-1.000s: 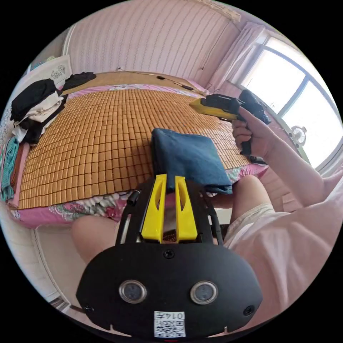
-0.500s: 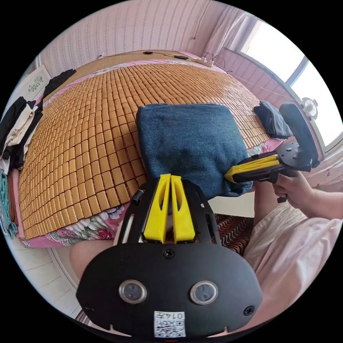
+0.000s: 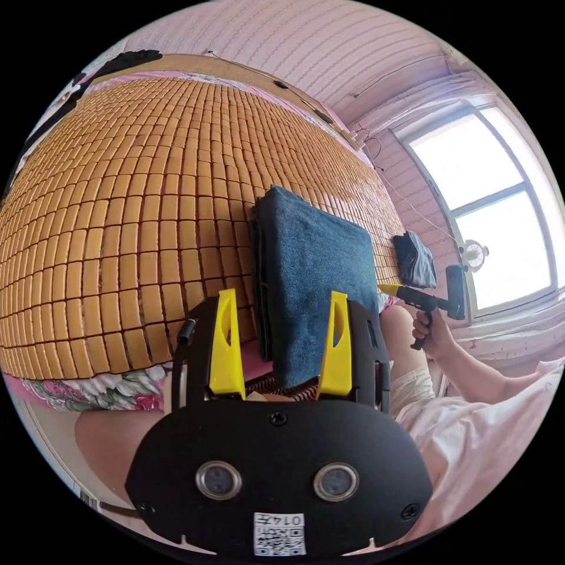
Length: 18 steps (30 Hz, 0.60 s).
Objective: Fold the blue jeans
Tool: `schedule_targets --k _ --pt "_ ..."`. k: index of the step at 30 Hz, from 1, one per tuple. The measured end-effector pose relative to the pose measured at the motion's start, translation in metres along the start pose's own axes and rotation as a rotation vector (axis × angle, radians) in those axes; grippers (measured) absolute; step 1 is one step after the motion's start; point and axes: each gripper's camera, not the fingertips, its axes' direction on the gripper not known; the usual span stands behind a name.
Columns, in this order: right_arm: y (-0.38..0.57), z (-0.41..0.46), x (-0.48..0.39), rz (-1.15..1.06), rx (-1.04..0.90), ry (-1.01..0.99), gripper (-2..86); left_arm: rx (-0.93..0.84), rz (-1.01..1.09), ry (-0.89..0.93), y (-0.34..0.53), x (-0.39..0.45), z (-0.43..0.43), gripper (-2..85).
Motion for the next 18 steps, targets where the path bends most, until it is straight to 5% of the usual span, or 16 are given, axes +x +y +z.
schedule_targets --k 4,9,18 --pt "0.002 0.017 0.006 0.043 -0.036 -0.199 15.1 -0.026 0.034 -0.017 -0.012 0.004 0.016 20.8" --pt "0.003 0.013 -0.008 0.043 -0.062 -0.106 11.3 -0.040 0.095 -0.012 -0.019 0.011 0.020 16.9" --pt "0.021 -0.055 -0.112 -0.396 0.015 0.026 4.0 0.020 0.013 0.055 -0.009 0.016 0.019 5.6"
